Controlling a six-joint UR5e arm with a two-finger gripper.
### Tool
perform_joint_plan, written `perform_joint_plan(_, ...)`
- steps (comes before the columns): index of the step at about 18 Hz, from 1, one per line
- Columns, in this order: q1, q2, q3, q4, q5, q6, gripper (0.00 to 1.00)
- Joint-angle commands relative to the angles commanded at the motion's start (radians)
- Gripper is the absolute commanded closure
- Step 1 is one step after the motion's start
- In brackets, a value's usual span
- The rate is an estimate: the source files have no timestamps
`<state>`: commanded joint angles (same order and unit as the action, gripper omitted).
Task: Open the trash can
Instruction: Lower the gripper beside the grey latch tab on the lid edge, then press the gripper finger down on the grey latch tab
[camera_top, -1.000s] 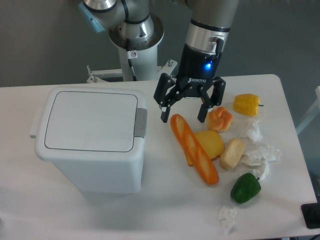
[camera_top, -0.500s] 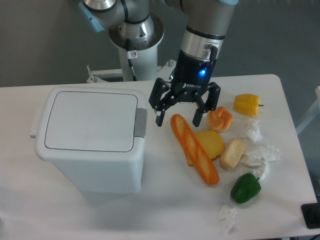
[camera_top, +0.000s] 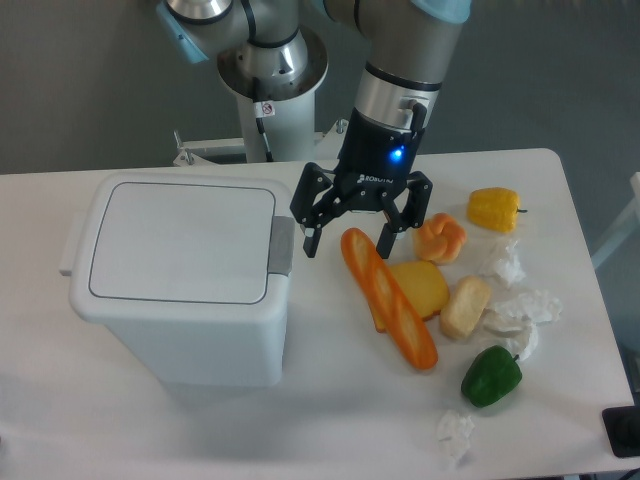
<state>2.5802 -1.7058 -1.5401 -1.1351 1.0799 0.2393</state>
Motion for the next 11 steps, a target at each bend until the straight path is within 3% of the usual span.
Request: perform_joint_plan(11,-0.002,0.0,-0.025,0.0,0.0,0.002,0.0)
